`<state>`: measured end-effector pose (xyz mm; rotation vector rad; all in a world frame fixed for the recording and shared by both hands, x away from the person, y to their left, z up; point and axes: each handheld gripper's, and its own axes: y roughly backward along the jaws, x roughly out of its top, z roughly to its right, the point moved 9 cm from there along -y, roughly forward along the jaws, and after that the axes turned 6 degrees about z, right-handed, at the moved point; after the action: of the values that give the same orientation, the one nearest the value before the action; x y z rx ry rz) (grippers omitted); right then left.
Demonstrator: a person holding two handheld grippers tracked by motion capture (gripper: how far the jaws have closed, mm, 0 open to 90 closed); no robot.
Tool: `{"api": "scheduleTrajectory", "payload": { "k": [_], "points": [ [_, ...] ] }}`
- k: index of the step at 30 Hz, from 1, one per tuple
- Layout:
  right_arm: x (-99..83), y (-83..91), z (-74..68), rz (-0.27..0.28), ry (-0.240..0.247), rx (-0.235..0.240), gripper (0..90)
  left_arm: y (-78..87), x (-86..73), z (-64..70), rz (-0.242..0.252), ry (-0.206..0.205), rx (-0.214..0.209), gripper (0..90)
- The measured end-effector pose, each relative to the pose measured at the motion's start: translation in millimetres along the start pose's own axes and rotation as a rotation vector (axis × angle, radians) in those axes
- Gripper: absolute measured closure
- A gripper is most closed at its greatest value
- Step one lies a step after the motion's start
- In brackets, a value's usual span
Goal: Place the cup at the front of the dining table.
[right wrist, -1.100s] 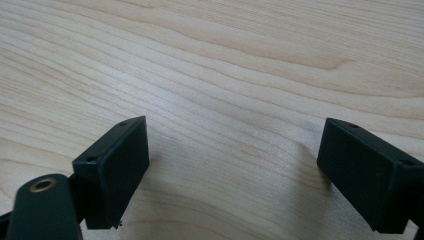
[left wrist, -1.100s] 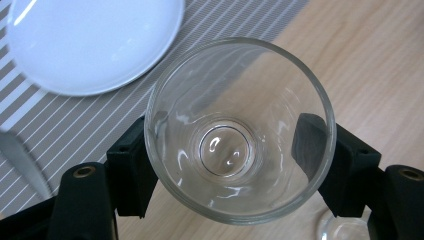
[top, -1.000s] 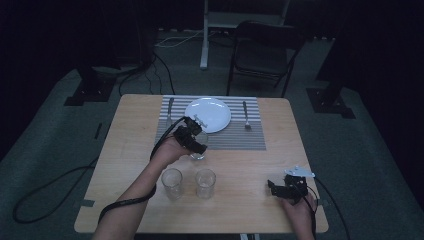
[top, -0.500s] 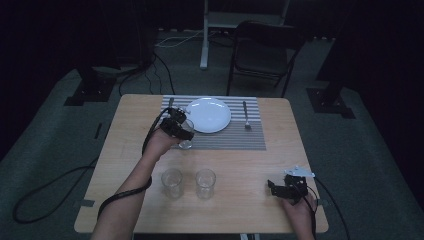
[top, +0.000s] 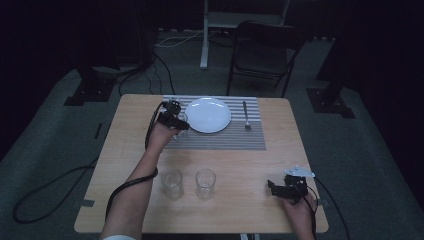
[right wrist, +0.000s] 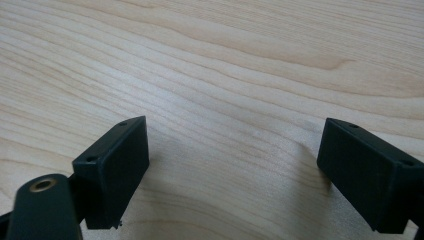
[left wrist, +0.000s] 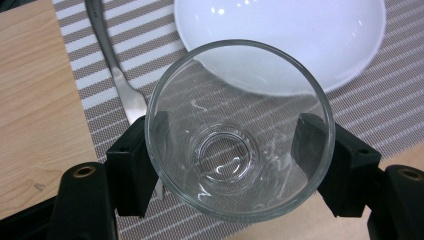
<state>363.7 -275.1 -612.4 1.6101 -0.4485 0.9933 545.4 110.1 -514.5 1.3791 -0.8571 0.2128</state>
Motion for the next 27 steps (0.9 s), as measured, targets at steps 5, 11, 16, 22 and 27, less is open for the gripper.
{"api": "scheduleTrajectory", "payload": {
  "k": [5,11,16,22,27],
  "points": [
    [0.0,0.0,0.0,0.000,0.000,0.000,12.9,-4.8,0.8,-3.9,-0.015,0.010,0.028,29.2],
    [0.0,0.0,0.0,0.000,0.000,0.000,12.9,-11.7,-3.8,-5.4,0.013,0.044,-0.003,29.1],
    [0.0,0.0,0.0,0.000,0.000,0.000,12.9,-10.9,-6.2,-4.2,0.020,0.041,0.007,28.8],
    [0.0,0.0,0.0,0.000,0.000,0.000,12.9,-9.4,-13.0,-1.8,-0.025,0.030,-0.032,7.6],
    [0.0,0.0,0.1,0.000,0.001,0.000,12.9,-3.9,-23.2,-4.3,-0.024,0.049,-0.056,0.0]
  ]
}}
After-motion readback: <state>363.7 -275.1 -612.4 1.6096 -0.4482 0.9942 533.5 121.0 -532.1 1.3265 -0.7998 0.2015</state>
